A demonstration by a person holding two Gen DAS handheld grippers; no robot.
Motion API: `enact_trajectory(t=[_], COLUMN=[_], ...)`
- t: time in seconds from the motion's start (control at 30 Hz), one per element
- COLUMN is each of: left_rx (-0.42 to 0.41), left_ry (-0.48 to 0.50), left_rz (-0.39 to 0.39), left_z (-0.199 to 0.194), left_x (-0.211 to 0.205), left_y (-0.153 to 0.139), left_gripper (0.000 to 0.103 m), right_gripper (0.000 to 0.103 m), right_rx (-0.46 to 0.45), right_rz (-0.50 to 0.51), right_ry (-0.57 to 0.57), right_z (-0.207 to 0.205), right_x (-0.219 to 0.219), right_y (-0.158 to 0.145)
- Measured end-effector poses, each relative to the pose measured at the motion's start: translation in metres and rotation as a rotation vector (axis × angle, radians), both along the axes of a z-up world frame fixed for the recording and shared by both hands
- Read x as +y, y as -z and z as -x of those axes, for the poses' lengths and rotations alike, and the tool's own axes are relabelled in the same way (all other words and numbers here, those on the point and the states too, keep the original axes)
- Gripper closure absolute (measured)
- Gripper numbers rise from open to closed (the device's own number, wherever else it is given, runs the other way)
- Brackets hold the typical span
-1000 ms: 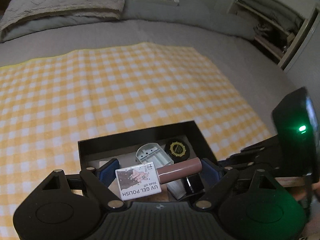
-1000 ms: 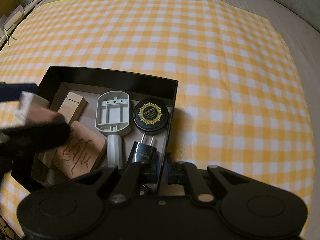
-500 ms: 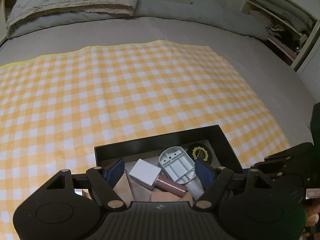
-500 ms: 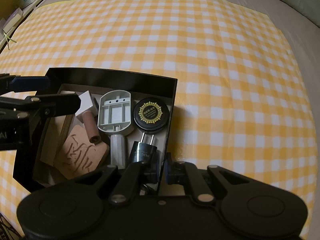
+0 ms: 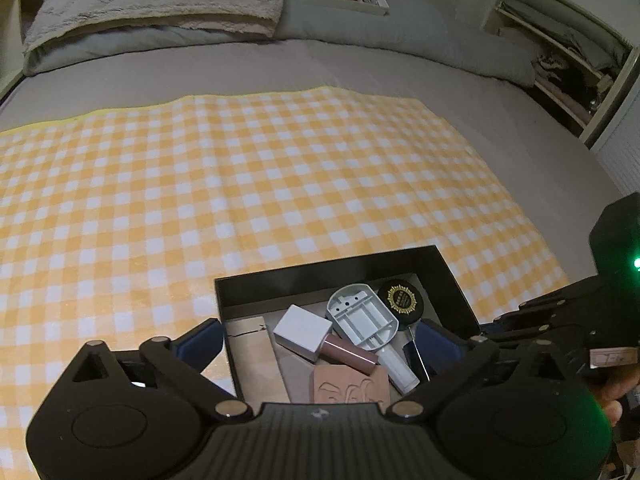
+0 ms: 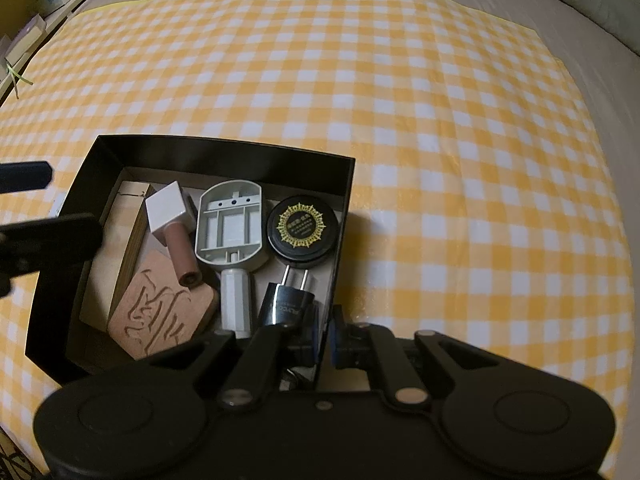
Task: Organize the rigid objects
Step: 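Move the left tool to the white charger and grasp it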
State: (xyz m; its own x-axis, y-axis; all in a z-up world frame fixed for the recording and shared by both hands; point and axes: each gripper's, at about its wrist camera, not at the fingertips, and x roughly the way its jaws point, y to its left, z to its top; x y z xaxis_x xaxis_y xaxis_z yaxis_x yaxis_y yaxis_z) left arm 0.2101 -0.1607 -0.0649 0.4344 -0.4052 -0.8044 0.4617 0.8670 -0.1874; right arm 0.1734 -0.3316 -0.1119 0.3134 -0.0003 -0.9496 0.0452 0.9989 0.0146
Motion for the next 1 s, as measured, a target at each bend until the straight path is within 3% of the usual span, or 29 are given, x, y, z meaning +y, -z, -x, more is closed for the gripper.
enact_trajectory(t=[0.43, 0.8, 1.0], left_rx=[-0.050, -0.024, 0.006], left_ry=[-0.103, -0.180, -0.155], left_rz=[-0.042, -0.087, -0.067], left_z=[-0.001, -0.001, 0.000], left_x=[0.060, 0.129, 0.142], left_y=[-0.007, 0.011, 0.025], left_gripper=[0.000, 0.000, 0.000], right_gripper=[0.098, 0.098, 0.098], right_rx=[0.001, -0.001, 0.002], right_rz=[-0.003, 0.007, 0.004], right_ry=[0.016, 0.012, 0.016], right_z=[0.000, 0.000, 0.000], right_x=[0.001, 0.002, 0.002], right_y=[0.000, 0.000, 0.000])
